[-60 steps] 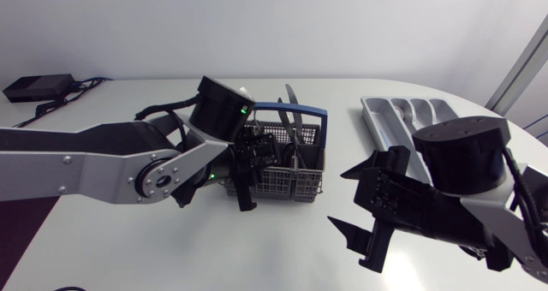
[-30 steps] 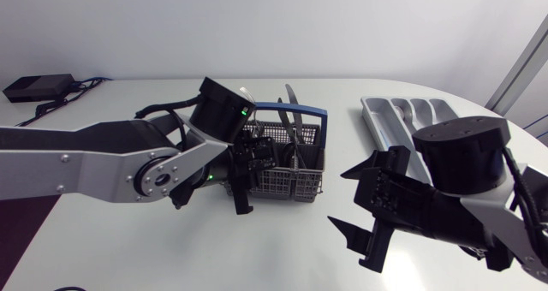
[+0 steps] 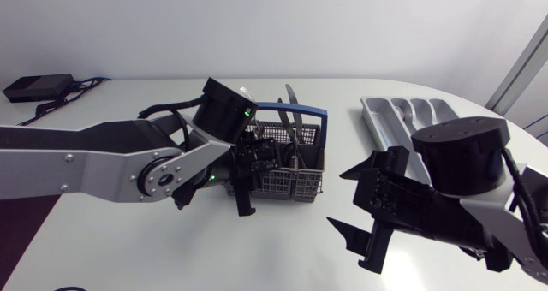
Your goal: Sort the cutlery from the basket into the organizer compartments.
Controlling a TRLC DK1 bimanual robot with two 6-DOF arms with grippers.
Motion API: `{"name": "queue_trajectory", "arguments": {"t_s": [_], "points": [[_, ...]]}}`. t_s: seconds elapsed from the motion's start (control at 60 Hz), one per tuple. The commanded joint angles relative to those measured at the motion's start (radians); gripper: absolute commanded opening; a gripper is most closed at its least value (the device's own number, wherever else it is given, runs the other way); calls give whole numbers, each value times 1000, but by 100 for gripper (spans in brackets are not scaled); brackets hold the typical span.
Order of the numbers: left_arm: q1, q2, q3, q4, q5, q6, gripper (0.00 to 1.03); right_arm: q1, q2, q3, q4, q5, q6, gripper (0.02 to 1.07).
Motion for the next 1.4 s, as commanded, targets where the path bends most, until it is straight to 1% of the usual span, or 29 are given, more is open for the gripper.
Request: {"name": "queue_trajectory", "arguments": {"t_s": [0.0, 0.167, 0.583, 0.9, 0.967, 1.033, 1.05, 1.133, 1.217, 1.25, 1.283, 1.383], "points": [[-6, 29, 23, 16, 2, 7, 34, 11, 7, 3, 15, 11, 21, 97], [-3, 31, 23, 17, 2, 8, 34, 11, 7, 1, 15, 11, 21, 97], [2, 54, 17, 66, 2, 16, 34, 14, 7, -2, 15, 11, 21, 97], [8, 93, 48, 49, 12, 42, 34, 14, 6, -5, 17, 11, 22, 97], [13, 103, 62, 29, 14, 50, 34, 14, 4, -6, 15, 11, 22, 97], [17, 118, 91, -18, 14, 50, 34, 14, 4, -8, 17, 11, 22, 97], [22, 124, 106, -44, 14, 48, 34, 14, 6, -8, 18, 11, 22, 97], [32, 127, 134, -90, 14, 48, 34, 14, 6, -9, 18, 11, 22, 97], [37, 127, 140, -109, 20, 50, 34, 14, 7, -11, 21, 11, 22, 97], [37, 133, 141, -118, 25, 50, 30, 14, 7, -11, 24, 11, 22, 97], [37, 135, 143, -125, 32, 50, 29, 14, 7, -11, 24, 11, 22, 97], [39, 136, 140, -132, 42, 50, 29, 14, 9, -9, 26, 11, 22, 97]]}}
